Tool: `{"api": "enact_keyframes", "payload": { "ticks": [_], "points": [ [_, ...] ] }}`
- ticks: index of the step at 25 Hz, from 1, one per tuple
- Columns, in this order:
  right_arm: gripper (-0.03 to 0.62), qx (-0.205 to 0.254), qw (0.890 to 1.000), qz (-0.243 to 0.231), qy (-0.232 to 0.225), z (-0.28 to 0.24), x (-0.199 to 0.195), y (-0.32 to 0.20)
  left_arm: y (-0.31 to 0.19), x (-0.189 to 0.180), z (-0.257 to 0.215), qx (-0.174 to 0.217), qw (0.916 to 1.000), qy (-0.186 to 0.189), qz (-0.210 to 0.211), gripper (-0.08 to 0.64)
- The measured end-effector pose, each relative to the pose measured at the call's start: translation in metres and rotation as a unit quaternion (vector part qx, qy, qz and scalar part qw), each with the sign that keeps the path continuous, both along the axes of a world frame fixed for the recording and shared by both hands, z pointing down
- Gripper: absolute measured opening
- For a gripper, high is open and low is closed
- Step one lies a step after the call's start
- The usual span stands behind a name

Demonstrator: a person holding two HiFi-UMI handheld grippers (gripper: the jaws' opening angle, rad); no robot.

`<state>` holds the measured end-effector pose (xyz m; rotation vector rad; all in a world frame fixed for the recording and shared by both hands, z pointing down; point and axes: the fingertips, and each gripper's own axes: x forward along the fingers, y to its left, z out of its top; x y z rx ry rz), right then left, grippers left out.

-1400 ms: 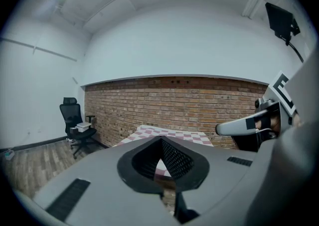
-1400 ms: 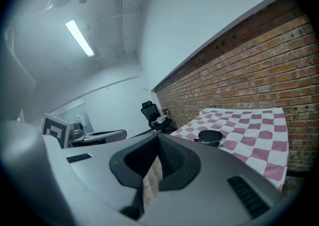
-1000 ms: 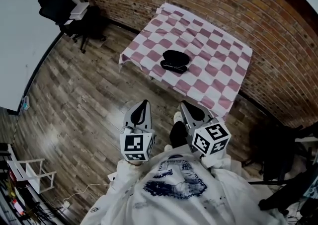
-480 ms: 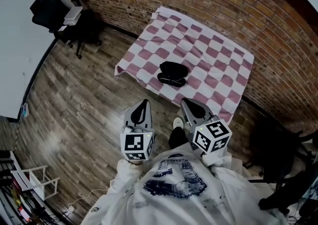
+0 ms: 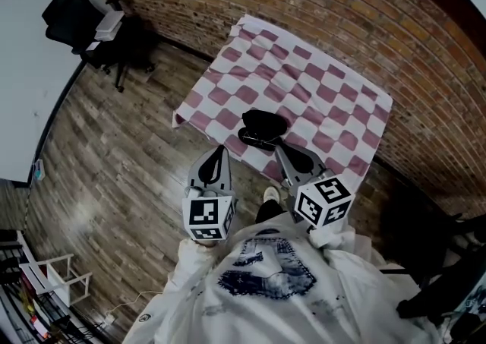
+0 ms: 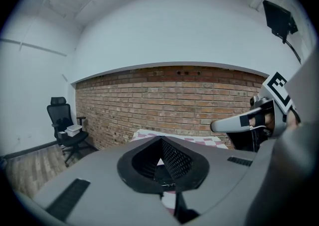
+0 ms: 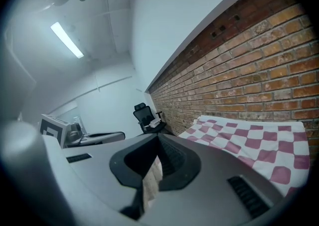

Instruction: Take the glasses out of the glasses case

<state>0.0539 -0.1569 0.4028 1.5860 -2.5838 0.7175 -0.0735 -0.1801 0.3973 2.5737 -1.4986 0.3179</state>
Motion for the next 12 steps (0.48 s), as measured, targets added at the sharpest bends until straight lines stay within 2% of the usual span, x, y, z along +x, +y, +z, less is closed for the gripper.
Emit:
{"api": "enact_keyframes", "payload": {
  "ticks": [12],
  "points": [
    [0.014,-0.007,1.000,-0.019,-0.004,0.004,0.016,-0.053,-0.049,0.021,0.005,-0.011,0.9999,0.007,-0.006,0.009]
  ]
}}
